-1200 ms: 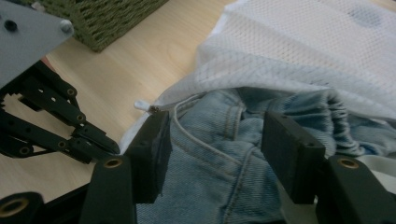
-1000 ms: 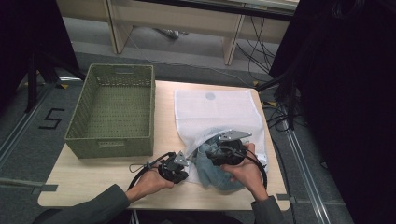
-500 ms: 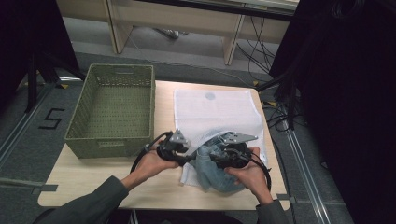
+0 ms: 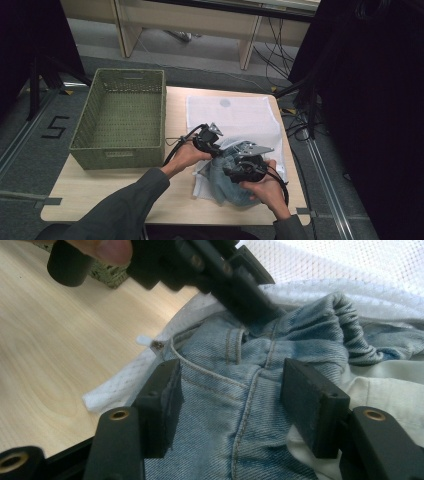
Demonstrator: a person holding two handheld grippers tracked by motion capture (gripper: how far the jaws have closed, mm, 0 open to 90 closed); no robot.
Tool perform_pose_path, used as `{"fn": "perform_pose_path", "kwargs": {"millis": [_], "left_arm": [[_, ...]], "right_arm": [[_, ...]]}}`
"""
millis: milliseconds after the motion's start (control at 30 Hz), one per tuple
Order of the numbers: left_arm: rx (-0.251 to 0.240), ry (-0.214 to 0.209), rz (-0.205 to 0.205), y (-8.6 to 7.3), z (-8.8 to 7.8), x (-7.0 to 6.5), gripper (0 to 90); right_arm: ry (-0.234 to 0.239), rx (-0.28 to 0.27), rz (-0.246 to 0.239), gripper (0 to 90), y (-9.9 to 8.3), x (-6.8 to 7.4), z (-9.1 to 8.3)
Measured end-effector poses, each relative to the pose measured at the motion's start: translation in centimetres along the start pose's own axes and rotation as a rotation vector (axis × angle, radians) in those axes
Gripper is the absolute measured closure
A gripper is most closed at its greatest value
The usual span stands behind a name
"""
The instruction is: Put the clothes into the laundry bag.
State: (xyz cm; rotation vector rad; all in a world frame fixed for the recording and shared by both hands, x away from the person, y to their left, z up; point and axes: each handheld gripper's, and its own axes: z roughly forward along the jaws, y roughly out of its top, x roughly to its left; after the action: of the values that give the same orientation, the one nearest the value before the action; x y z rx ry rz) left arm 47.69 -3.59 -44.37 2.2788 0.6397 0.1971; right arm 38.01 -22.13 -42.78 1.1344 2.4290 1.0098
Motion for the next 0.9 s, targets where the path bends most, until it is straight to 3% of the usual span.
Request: {"fn": "perform_pose_path", "kwargs": {"millis": [67, 100, 167, 267, 333, 433, 533, 567, 633, 667, 733, 767, 900], "left_arm": [[-0.020, 0.002, -0.010, 0.1, -0.6, 0.1, 84.6], [-0.054, -0.004, -0.043, 0.1, -0.8, 0.1, 85.3], [-0.090, -0.010, -0.062, 0.3, -1.8, 0.2, 85.7], [-0.153, -0.044, -0.090, 0.3, -3.3, 0.2, 86.0], [-0.171, -0.058, -0.071, 0.3, -3.9, 0.2, 86.2], [-0.178, -0.086, -0.089, -0.1, -4.4, -0.1, 86.1], [-0.173, -0.098, -0.096, -0.6, -4.3, -0.1, 85.8], [-0.165, -0.099, -0.120, -0.8, -4.4, -0.1, 85.7], [-0.173, -0.099, -0.107, -1.0, -4.3, 0.1, 85.6], [-0.175, -0.102, -0.112, -1.2, -4.3, 0.1, 85.6], [-0.178, -0.114, -0.116, -1.4, -4.4, 0.2, 85.5], [-0.179, -0.113, -0.115, -1.4, -4.5, 0.2, 85.6], [-0.192, -0.128, -0.109, -1.5, -4.9, -0.2, 86.1]], "right_arm": [[0.002, 0.004, 0.017, 42.8, 0.1, 0.2, 0.0], [-0.004, -0.007, 0.000, 42.8, 0.0, 0.2, 0.1], [0.011, 0.010, 0.020, 42.7, 0.1, 0.5, 0.1], [0.004, 0.001, -0.014, 41.8, 0.2, 0.5, 0.4], [0.013, 0.003, -0.027, 38.5, 0.1, 1.0, 0.7], [0.024, 0.006, -0.074, 35.4, -0.1, 1.7, 1.9], [0.021, 0.070, -0.080, 35.5, -0.3, 2.5, 3.2], [0.015, 0.076, -0.080, 36.7, -0.6, 2.7, 3.9], [0.002, 0.104, -0.112, 46.8, -0.9, 2.7, 4.8], [-0.009, 0.113, -0.104, 53.8, -1.1, 2.9, 5.1], [-0.034, 0.094, -0.137, 74.2, -1.1, 2.3, 5.2], [-0.025, 0.084, -0.089, 80.0, -1.1, 2.0, 5.1], [-0.103, 0.017, -0.091, 85.6, -0.3, 0.5, 4.0]]}}
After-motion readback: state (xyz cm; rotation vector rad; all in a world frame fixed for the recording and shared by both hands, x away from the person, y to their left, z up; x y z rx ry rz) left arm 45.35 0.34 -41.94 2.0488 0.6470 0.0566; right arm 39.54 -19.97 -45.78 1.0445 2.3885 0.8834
